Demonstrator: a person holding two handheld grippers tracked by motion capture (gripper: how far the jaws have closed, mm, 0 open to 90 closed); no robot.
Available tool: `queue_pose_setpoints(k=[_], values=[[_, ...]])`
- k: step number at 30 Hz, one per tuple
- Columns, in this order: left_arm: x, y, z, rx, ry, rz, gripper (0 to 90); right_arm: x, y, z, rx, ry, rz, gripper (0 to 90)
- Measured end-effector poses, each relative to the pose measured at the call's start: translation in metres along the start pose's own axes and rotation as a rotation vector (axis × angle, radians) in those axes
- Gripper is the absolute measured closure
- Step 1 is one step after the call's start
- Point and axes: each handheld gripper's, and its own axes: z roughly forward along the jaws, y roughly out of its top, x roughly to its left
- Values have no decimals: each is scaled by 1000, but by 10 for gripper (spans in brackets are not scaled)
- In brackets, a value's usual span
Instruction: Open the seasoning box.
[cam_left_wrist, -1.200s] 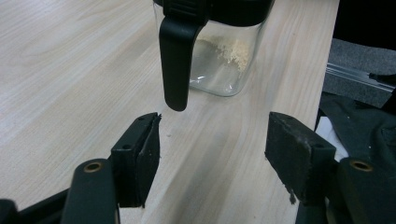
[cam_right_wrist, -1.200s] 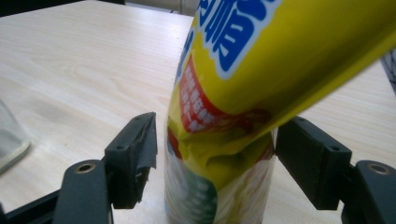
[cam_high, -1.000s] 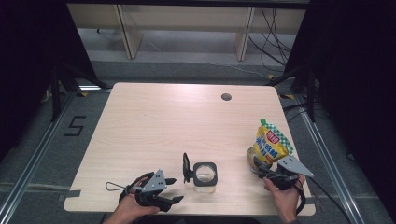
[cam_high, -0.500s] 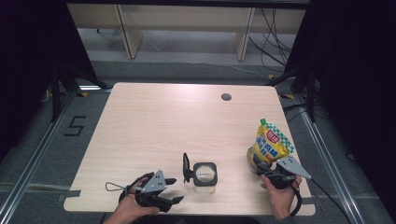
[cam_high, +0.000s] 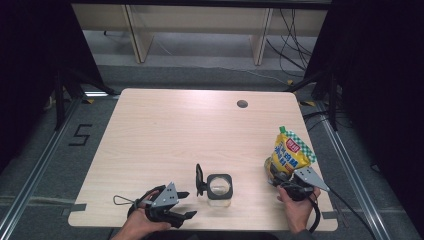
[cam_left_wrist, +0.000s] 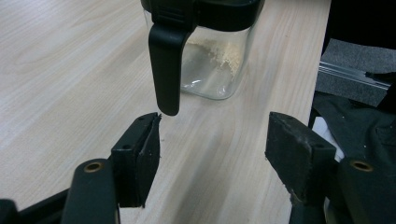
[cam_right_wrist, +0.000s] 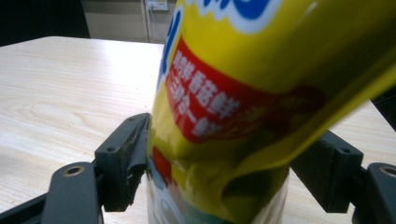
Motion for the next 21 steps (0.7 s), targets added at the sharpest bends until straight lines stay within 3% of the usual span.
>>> queue_pose_setpoints(k=[1,2,5,6,7,8,9,10,12,16,20,21], values=[[0,0,1,-1,1,2,353,3,0,-2,27,13,47,254],[-1,0,1,-8,-5,-4,354,0,0,1,-1,14,1,250],[-1,1,-1,-12,-2,-1,356,1,-2,3,27,-8,30,241],[-1,1,-1,-22,-2,-9,356,0,-2,5,22,-8,7,240],[0,0,0,-25,-4,-12,357,4,-2,4,27,-19,49,239],[0,1,-1,-13,2,-9,357,2,-2,5,23,-15,18,238],[1,1,-1,-16,3,-4,358,4,-2,5,35,-14,43,241],[0,1,-2,-13,-7,-15,359,2,-2,6,41,-19,27,242],[0,2,-2,-7,-8,-6,362,4,-2,4,47,3,63,244],[0,3,-2,-21,1,-9,364,3,-2,4,48,-1,75,247],[2,3,-3,-8,4,10,363,2,-1,4,61,-4,64,251],[2,3,-3,-15,-3,6,363,1,-1,4,43,-11,37,252]])
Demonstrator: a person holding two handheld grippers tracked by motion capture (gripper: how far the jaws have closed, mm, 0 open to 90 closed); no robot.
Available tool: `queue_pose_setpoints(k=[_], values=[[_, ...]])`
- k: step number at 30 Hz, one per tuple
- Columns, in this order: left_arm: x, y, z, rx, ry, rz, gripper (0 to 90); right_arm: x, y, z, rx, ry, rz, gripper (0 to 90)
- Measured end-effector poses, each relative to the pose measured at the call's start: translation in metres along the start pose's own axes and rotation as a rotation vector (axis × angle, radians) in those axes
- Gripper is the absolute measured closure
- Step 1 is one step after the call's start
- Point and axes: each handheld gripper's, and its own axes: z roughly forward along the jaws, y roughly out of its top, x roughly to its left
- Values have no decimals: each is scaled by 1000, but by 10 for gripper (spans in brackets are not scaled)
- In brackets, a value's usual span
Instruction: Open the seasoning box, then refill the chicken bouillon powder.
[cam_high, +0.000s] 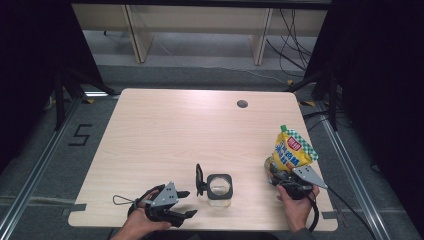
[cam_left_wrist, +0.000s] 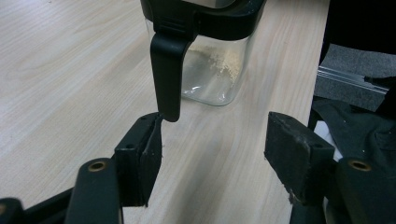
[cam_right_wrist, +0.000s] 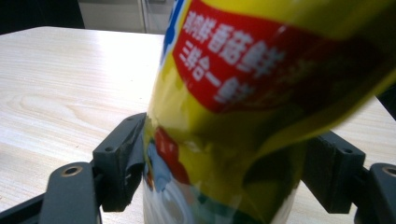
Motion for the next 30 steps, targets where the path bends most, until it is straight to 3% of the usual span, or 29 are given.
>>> queue_pose_setpoints(k=[1,3,5,7,8,13,17,20,21,22,23,24,27,29,30], values=[[-1,0,1,-4,-1,-23,361,-2,0,1,-6,16,-17,254],[-1,-1,2,-20,8,-28,349,-2,1,1,-1,13,-20,258],[-1,-2,3,-4,11,-26,328,-1,1,0,24,31,8,261],[0,-3,3,5,15,-40,304,-1,2,1,30,5,0,264],[1,-3,3,-3,21,-41,295,1,2,0,22,16,33,266],[2,-2,1,-1,20,-52,266,-5,4,0,35,53,-6,275],[3,-2,3,-3,14,-70,242,-6,3,2,28,34,-17,273],[4,-2,4,0,10,-40,228,-6,2,2,17,34,-22,271],[4,-2,4,3,12,-42,228,-6,2,2,15,25,-22,270],[1,-3,4,1,15,-76,228,-6,2,3,14,26,-21,269],[2,-3,3,6,18,-60,228,-7,2,1,20,52,-12,269],[1,-2,4,2,13,-69,229,-6,2,3,1,55,12,269],[1,-2,3,1,12,-61,231,-6,2,5,-19,41,-5,268],[2,-1,3,0,7,-44,234,-6,2,4,1,46,4,268],[1,-2,3,2,8,-57,236,-7,3,4,4,40,-10,268]])
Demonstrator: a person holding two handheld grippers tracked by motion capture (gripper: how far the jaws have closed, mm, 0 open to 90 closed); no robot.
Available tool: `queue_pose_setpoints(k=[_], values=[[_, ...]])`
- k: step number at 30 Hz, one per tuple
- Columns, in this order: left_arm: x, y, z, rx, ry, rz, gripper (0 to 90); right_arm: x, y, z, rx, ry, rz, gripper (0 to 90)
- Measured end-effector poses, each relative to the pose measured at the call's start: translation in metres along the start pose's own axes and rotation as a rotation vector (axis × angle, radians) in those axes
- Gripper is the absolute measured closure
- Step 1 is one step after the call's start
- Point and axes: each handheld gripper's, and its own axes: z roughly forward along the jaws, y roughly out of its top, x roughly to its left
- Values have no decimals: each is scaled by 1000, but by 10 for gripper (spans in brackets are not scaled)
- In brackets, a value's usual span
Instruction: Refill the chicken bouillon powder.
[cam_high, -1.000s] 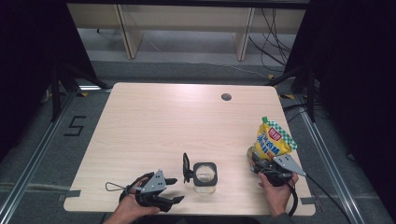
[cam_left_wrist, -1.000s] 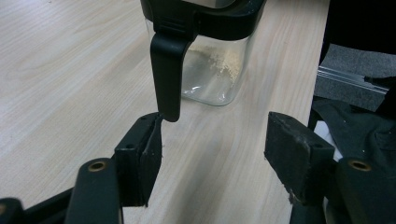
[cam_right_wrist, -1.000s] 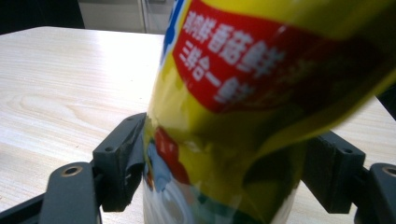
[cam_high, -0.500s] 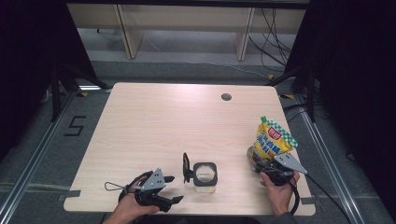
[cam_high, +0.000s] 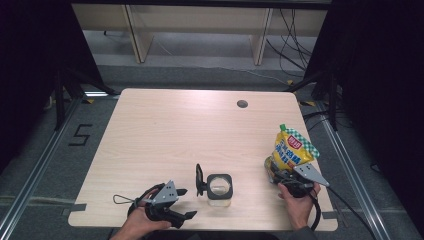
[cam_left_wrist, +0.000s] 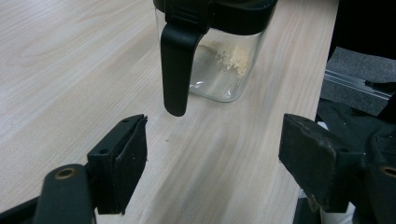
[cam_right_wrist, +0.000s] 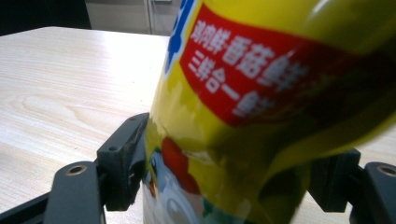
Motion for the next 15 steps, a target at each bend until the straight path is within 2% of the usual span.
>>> queue_pose_setpoints(k=[1,2,3,4,5,6,8,10,11,14,15], values=[[0,0,1,-3,2,6,237,2,0,0,1,-4,25,268],[-1,0,1,-6,1,-6,238,1,-1,1,-4,-8,4,268],[-1,0,2,-6,-3,-2,239,3,0,1,-2,-20,19,269],[0,0,1,6,3,12,239,1,0,2,-4,-18,5,269],[-2,0,2,-8,-5,-3,240,2,0,2,-6,-9,15,272],[-1,0,2,-8,-7,4,240,2,0,1,0,1,22,273],[0,0,2,2,-7,18,241,1,1,3,6,7,2,279],[-1,0,2,-3,-1,7,241,2,3,2,14,3,-9,291],[-1,0,2,-3,-1,7,242,4,4,2,17,-16,-9,299],[-1,0,2,-1,-11,19,245,6,7,3,19,-18,-103,318],[-2,0,2,1,-11,1,246,7,7,3,5,-13,-105,323]])
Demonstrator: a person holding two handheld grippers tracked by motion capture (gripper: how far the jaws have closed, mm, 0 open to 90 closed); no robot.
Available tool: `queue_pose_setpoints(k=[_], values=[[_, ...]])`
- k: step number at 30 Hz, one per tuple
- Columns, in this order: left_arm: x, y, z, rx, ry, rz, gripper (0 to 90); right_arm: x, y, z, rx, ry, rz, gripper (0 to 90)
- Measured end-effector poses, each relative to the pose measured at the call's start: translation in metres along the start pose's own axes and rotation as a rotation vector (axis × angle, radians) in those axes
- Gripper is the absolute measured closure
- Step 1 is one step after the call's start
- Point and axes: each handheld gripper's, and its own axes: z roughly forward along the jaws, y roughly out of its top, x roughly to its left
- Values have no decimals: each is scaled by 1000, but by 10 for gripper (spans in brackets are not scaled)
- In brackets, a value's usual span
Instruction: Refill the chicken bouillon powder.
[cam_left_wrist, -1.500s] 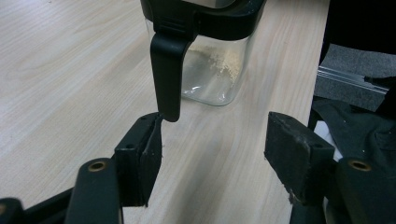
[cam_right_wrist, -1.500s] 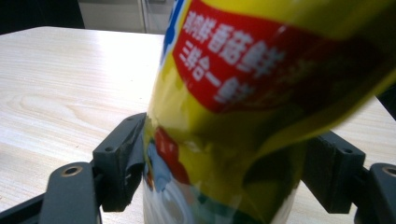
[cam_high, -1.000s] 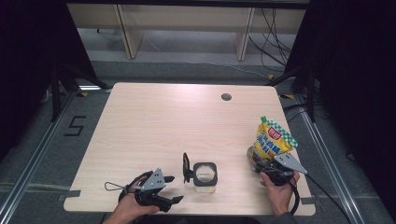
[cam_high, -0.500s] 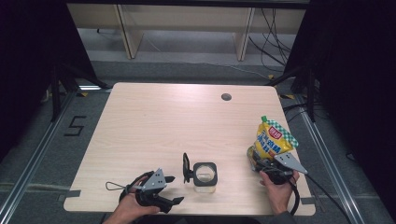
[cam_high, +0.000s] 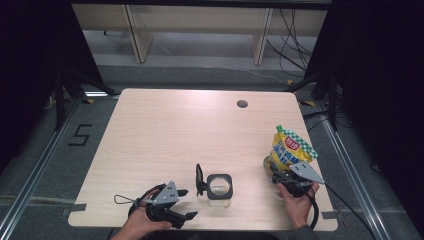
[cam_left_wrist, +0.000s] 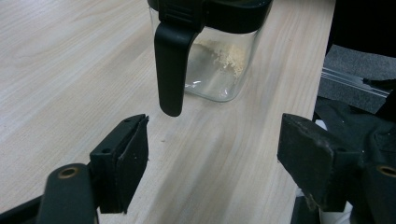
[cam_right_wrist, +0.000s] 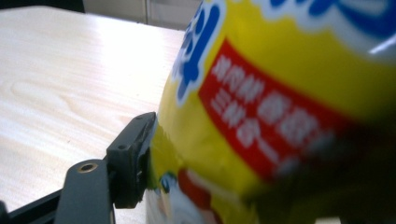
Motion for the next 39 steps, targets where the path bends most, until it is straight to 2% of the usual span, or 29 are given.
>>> queue_pose_setpoints(k=[1,3,4,5,7,8,9,12,13,17,18,19,21,22,25,26,32,33,34,37,38,39], values=[[0,0,0,1,0,-1,247,1,1,0,4,-1,-3,326],[1,0,0,6,3,4,249,0,2,-1,21,-1,27,334],[0,0,0,2,0,-1,250,-1,2,-2,19,1,26,337],[2,1,0,-1,-2,23,250,0,3,-2,26,15,52,341],[2,1,0,-8,0,30,252,-2,3,-2,21,14,33,348],[1,0,0,-8,6,-2,253,-3,4,-2,10,12,8,352],[1,0,0,-2,0,2,254,-2,5,-4,30,17,40,353],[0,0,0,-8,4,-2,256,-5,6,-4,17,21,20,361],[1,1,-1,0,-5,-2,257,-5,7,-5,18,26,26,365],[0,0,0,-8,2,-4,257,-6,12,-8,4,43,14,381],[2,1,0,-4,0,14,257,-6,13,-10,9,51,23,383],[3,1,-1,-1,-2,38,258,-5,13,-10,8,53,10,385],[3,1,-1,-1,-2,36,258,-3,15,-11,13,58,0,386],[1,0,0,-5,-3,6,259,-3,15,-11,10,59,-6,387],[2,1,-2,6,4,18,259,0,16,-12,-2,67,-8,389],[2,1,-2,7,9,14,259,-1,17,-14,6,65,-30,390],[3,1,-2,6,7,15,259,4,22,-24,-6,93,-24,392],[3,1,-2,5,6,14,259,3,23,-26,-16,95,-47,393],[2,1,-2,1,3,10,259,5,24,-28,-22,101,-42,393],[4,1,-3,-6,9,15,259,9,28,-34,-41,107,-69,393],[4,1,-3,-7,9,9,259,10,29,-36,-52,107,-93,393],[3,0,-3,-5,11,2,259,14,30,-39,-47,119,-67,393]])
